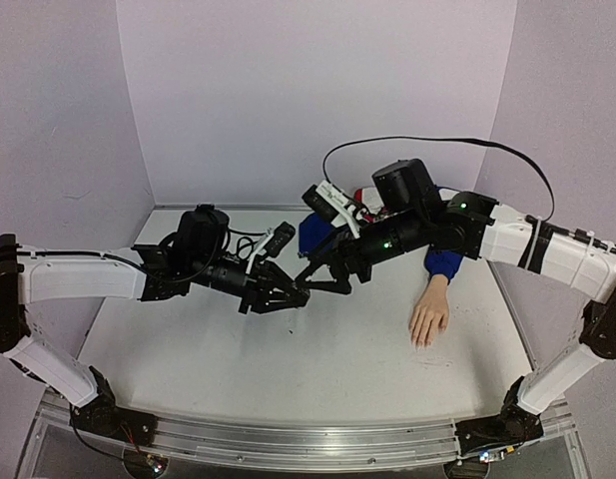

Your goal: Paint the nails

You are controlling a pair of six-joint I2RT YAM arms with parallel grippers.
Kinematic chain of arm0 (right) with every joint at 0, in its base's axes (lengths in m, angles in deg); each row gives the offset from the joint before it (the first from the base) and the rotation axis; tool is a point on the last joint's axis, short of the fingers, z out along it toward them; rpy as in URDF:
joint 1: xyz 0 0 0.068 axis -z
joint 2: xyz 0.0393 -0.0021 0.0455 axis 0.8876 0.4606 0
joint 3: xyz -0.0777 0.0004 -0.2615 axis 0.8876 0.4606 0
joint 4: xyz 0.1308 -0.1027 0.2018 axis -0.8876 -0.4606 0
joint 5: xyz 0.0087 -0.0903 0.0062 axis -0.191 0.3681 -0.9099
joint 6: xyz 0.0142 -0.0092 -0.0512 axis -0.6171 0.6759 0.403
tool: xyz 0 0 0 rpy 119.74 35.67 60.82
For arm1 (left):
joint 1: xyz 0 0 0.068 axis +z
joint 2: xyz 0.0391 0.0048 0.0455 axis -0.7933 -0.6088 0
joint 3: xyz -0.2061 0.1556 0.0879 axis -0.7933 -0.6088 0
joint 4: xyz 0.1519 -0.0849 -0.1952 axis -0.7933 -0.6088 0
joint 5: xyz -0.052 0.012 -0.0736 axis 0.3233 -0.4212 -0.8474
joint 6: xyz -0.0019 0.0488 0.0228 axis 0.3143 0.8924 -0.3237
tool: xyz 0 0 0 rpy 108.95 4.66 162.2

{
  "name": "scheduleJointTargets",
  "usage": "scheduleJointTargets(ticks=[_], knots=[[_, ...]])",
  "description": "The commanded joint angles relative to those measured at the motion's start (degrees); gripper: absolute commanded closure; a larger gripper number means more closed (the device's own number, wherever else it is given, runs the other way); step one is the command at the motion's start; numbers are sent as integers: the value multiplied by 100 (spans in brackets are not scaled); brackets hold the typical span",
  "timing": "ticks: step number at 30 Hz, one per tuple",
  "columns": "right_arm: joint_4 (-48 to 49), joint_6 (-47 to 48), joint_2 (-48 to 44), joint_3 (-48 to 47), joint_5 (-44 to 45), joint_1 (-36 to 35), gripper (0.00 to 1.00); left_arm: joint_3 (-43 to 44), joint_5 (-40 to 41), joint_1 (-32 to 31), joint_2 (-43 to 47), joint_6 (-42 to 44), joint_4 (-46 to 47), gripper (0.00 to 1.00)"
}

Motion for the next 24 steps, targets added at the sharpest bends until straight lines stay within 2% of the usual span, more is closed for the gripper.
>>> scheduleJointTargets(ticks=[1,5,7,10,14,24], knots=[[119,-545,-235,61,1615,159,8,-305,3258,-221,516,714,199,100],[144,-1253,70,-230,1669,163,8,-420,4175,-406,712,920,199,100],[134,-1714,352,-483,1619,169,12,-422,4433,-425,765,912,207,100],[114,-2082,795,-807,1238,159,21,-398,4637,-434,758,886,203,100],[325,-2341,1108,-1024,897,128,27,-359,4606,-465,662,855,199,100],[746,-2674,1346,-1063,576,123,62,-411,4555,-478,719,783,199,100]])
